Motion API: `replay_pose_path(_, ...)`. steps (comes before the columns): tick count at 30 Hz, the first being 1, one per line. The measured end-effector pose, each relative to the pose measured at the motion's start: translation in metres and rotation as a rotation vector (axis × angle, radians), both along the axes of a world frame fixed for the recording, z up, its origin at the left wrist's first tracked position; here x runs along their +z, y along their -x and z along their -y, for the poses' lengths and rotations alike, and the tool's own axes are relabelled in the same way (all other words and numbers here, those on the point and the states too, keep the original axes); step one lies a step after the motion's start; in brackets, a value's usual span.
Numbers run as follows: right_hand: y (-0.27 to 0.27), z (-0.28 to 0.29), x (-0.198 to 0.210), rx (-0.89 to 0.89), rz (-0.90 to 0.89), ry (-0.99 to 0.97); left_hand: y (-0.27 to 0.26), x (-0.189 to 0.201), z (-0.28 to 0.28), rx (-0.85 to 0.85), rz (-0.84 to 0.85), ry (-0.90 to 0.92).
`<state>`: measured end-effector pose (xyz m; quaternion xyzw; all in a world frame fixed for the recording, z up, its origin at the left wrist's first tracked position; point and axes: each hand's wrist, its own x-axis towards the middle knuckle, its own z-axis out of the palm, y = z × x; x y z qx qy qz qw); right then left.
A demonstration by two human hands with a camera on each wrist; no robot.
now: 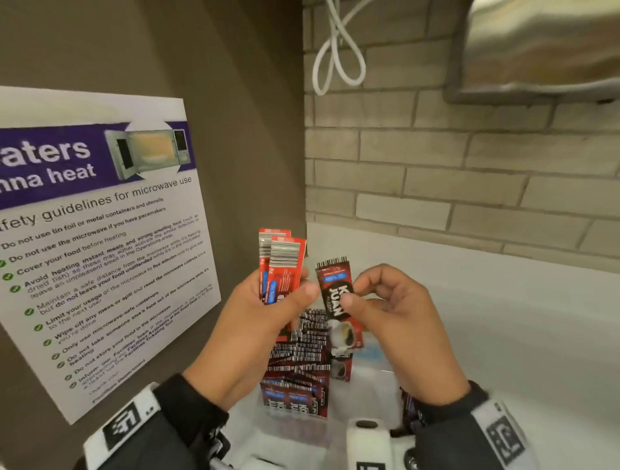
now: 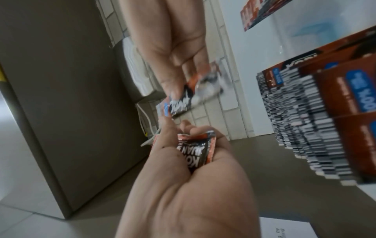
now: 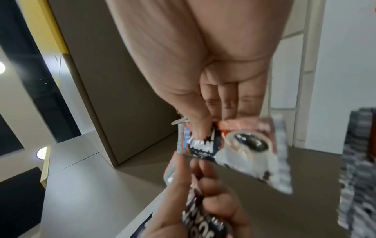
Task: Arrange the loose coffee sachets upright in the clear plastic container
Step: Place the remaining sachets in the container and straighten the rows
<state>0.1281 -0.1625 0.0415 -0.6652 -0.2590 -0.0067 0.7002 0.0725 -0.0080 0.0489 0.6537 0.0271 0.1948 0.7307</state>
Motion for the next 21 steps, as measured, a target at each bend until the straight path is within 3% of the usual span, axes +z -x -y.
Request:
replay_pose_path(6,0.013,-0.011,-0.001,0.066,-0.049,0.073,0.002,-0.008,0.002,-0.036,0.021,0.013)
replay_pose_path(13,0.013,0.012,0.034,0.0,0.176,0.295,0.009,-0.008,0.008,-0.11,0.026,-0.064)
replay_pose_path(17,0.0,0.027,0.051,-0.128,0.222,0.4,0.009,-0.008,-0.006,0.052,0.043,0.096)
replay_pose_path(21,-0.019,0.027,0.035,-0.211,0.172,0.655,0.016,-0.002,-0.022,0.109,0.104,0.278)
